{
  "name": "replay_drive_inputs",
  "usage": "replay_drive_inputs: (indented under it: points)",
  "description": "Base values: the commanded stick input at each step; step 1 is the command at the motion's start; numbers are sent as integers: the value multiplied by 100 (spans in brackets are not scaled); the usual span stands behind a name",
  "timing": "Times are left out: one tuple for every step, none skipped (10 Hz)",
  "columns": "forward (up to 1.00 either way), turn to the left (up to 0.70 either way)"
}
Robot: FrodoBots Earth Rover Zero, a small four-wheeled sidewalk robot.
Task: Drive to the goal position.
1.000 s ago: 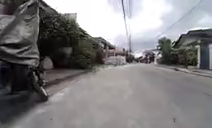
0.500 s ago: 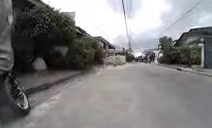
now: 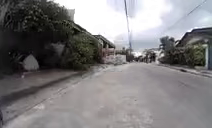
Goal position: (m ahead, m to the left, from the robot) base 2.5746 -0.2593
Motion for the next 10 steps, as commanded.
replay_drive_inputs:
  points:
    - [100, 0]
    - [100, 0]
    - [100, 0]
    - [100, 0]
    - [100, 0]
    - [100, -12]
    - [100, -39]
    - [100, -40]
    - [100, -26]
    - [100, -9]
